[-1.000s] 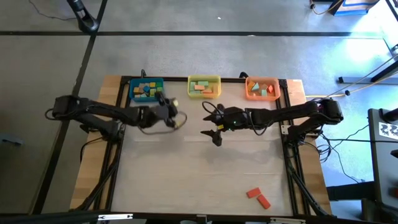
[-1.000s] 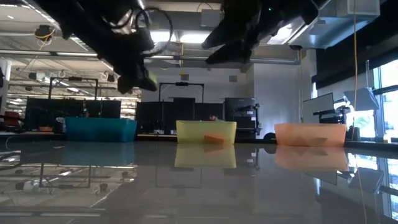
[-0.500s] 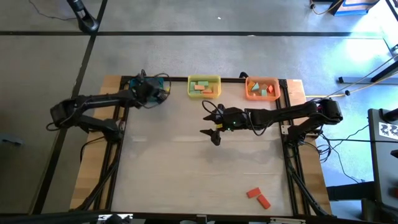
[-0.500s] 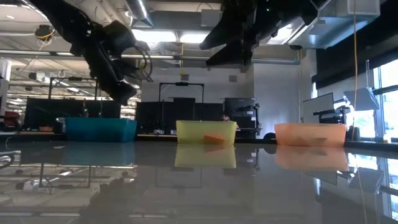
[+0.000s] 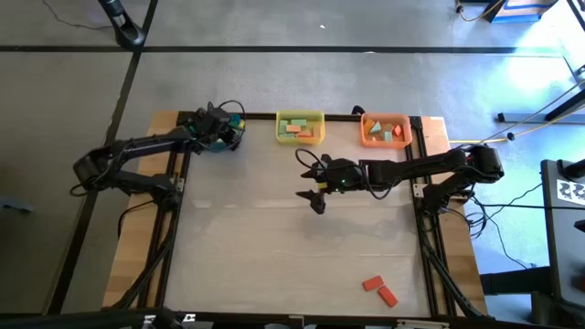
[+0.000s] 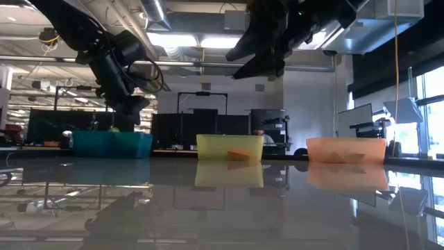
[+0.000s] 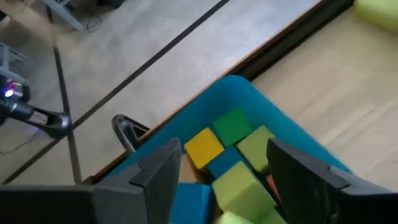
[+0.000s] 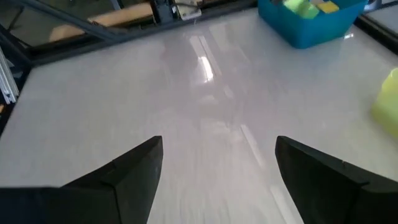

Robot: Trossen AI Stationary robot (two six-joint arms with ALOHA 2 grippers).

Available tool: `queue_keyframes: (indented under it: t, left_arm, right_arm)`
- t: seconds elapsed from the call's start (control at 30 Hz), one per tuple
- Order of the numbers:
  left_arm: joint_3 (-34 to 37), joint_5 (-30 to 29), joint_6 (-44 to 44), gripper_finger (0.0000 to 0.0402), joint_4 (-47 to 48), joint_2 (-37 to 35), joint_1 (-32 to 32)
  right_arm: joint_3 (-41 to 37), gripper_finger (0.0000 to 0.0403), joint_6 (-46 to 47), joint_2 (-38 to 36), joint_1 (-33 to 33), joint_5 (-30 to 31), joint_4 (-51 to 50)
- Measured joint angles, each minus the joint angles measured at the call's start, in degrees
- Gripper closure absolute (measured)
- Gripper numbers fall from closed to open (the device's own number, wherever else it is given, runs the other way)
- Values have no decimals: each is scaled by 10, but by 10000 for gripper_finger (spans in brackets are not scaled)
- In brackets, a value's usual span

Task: Sort blocks by size
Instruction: Put the orange rectangle block into the yellow bin

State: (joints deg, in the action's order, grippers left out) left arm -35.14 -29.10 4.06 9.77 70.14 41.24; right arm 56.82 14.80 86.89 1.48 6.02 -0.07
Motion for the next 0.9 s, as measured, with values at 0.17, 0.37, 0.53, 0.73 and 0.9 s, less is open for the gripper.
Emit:
queue_keyframes:
  t: [0.17, 0.37, 0.53, 0.73, 0.9]
  left_arm:
    - [0, 38, -6, 177, 14, -37, -49]
    - [0, 74, -32, 177, 16, -81, -138]
    - [0, 76, -34, 177, 17, -82, -205]
    - [0, 76, -19, 176, 16, -82, -248]
    - [0, 75, -11, 176, 16, -82, -255]
  right_arm:
    - [0, 95, 7, -36, 26, 14, -110]
    - [0, 95, 116, -85, 124, 24, -259]
    - [-2, 95, 238, -83, 231, 13, -350]
    - [-3, 95, 365, -76, 345, 41, -350]
    - [-3, 95, 403, -50, 410, 81, -347]
